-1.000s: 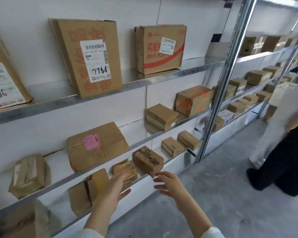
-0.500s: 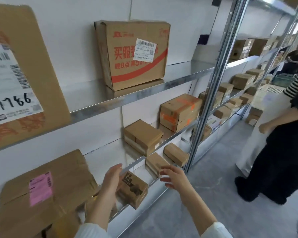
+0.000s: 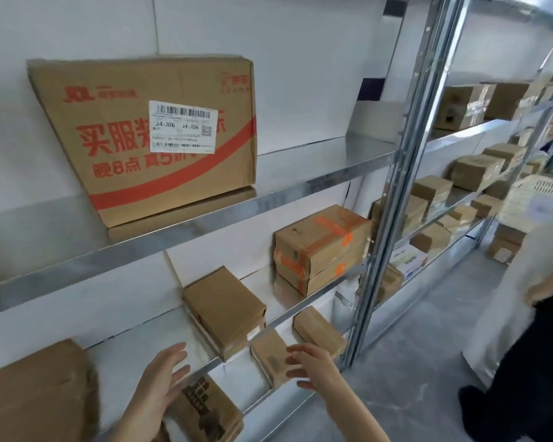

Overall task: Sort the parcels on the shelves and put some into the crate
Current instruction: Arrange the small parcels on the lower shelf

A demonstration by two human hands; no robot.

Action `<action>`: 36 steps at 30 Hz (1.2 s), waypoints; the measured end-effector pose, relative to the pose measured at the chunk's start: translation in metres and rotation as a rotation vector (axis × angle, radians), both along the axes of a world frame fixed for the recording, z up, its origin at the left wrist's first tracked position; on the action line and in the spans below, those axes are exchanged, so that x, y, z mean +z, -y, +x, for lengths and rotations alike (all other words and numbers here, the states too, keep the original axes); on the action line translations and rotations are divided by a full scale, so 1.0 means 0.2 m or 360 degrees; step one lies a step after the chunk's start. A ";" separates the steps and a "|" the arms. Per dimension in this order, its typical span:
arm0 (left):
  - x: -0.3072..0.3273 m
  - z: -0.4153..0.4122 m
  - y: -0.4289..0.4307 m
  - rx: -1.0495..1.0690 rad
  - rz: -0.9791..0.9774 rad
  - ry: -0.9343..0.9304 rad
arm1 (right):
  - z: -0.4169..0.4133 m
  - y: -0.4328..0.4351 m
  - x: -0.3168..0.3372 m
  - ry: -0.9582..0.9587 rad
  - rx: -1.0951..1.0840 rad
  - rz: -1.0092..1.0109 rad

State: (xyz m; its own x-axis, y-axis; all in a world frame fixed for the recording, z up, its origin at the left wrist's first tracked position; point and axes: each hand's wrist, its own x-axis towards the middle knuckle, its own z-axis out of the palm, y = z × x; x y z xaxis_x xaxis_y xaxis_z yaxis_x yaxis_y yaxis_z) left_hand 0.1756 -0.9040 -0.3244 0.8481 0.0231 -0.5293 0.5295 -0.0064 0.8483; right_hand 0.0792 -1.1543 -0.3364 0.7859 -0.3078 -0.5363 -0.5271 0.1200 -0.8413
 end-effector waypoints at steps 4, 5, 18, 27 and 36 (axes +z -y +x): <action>0.03 -0.03 0.15 0.0162 0.0063 -0.0133 | 0.15 0.20 -0.06 -0.0059 0.0137 0.0015; 0.03 -0.04 0.18 0.0163 0.0074 -0.0143 | 0.19 0.23 -0.08 -0.0062 0.0155 0.0032; -0.11 0.28 0.48 0.0026 0.0558 0.0244 | 0.66 0.24 -0.17 -0.0131 0.0207 0.0177; -0.25 0.50 0.72 0.0001 0.1214 0.0301 | 0.92 0.21 -0.31 0.0076 0.0144 -0.0055; -0.38 0.57 0.86 -0.0052 0.1569 0.0270 | 1.15 0.24 -0.40 -0.0086 0.0787 -0.0265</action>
State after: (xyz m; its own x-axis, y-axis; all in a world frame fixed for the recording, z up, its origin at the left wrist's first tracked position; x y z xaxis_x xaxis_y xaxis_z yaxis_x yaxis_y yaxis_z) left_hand 0.2887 -1.0765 -0.4010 0.9187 0.3621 -0.1579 0.3890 -0.7600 0.5206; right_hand 0.3098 -1.2016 -0.4158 0.8314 0.0084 -0.5556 -0.5302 -0.2873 -0.7977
